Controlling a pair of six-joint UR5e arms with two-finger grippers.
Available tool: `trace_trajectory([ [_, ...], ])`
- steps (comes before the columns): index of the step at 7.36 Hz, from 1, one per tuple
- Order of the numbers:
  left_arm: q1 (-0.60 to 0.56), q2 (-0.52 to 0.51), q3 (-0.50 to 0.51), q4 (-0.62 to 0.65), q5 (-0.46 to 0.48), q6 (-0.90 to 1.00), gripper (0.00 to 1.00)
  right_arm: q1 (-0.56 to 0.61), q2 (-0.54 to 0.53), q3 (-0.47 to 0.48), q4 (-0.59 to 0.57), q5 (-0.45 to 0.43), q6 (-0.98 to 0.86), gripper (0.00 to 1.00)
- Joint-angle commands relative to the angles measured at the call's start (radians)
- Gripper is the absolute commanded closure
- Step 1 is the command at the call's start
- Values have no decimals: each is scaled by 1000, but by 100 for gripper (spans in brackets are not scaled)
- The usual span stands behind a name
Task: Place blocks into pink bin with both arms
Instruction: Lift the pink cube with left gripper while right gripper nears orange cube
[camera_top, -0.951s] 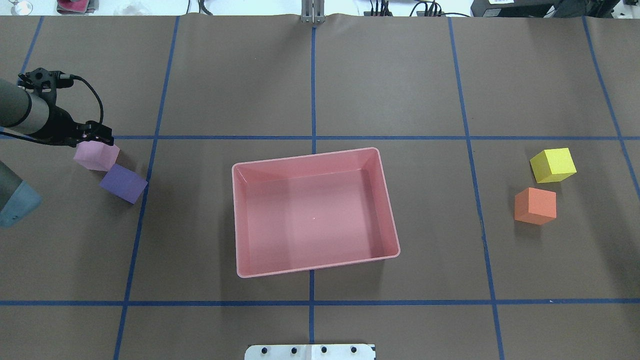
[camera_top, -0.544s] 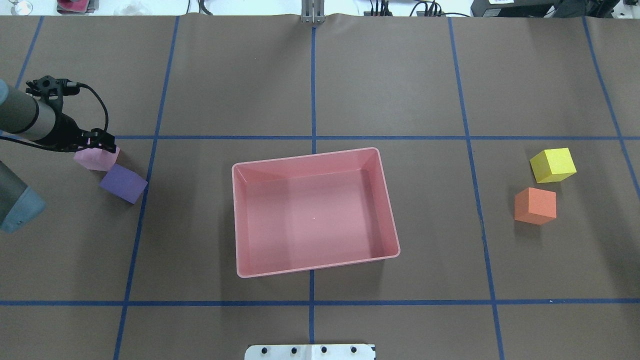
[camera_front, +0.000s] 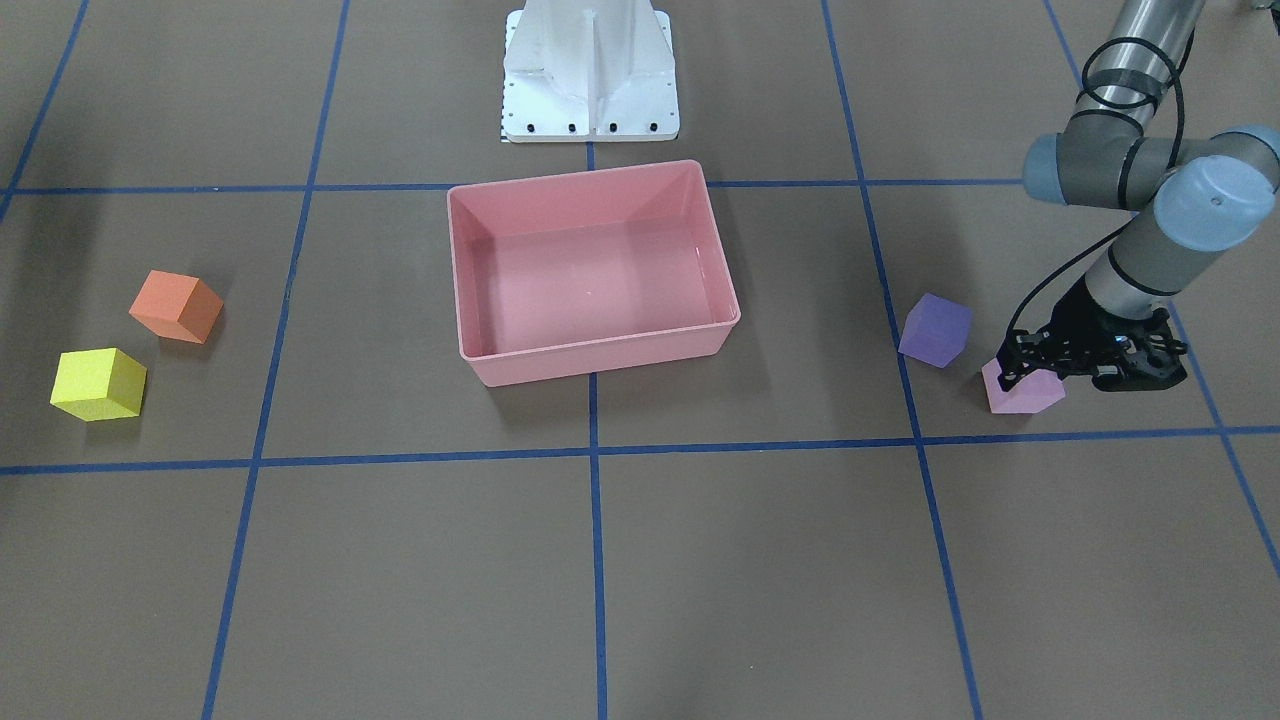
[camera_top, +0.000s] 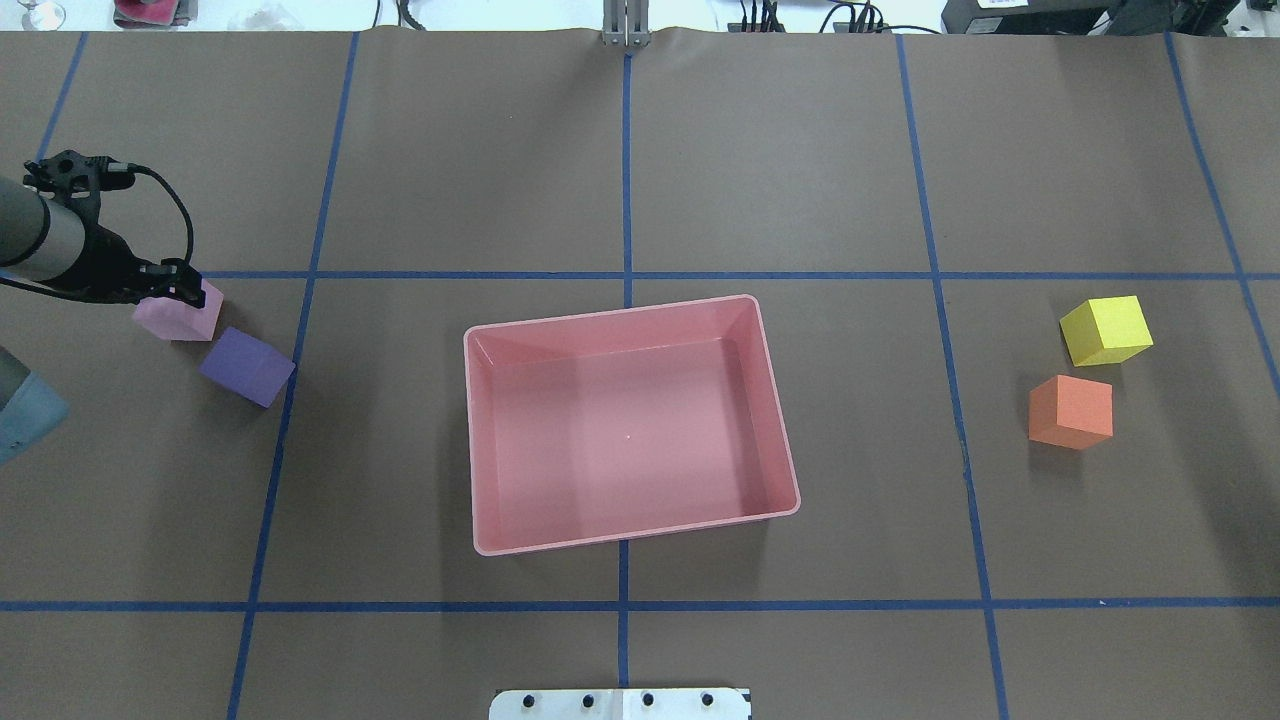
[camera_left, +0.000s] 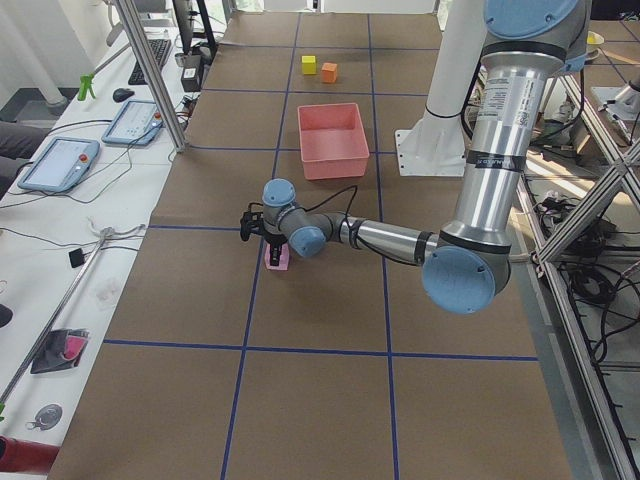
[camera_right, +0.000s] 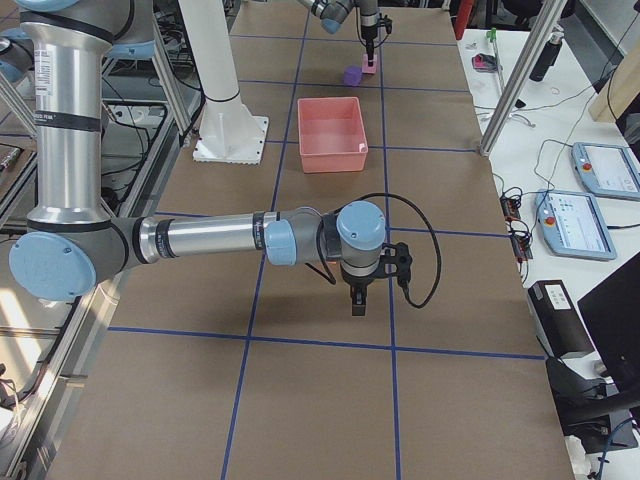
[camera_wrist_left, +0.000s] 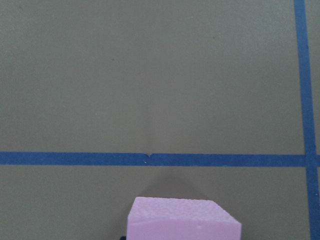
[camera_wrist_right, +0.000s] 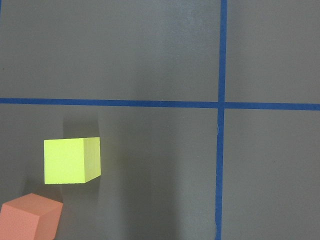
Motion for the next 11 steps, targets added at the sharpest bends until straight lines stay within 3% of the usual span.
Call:
trace_trajectory([
  [1,-73,-5,-46,88,-89,3,100,-31,46,31,-5,28,90,0],
  [3,-122,-71,-149,288,-128,3,100,-190,92,105,-2,16,272,0],
  [5,-124,-166,-278,546,-125,0,100,-394,174,146,16,-124,504,0],
  [6,-122,-224,-319,641,-123,-18,100,-477,169,142,94,-207,585,0],
  [7,-119,-287,-343,706,-123,-80,100,-562,159,142,190,-296,717,0],
  [8,-112,-345,-347,748,-123,-139,100,-620,153,137,218,-314,780,0],
  [11,-32,-442,-346,768,-110,-314,100,-627,30,137,226,-309,770,0],
])
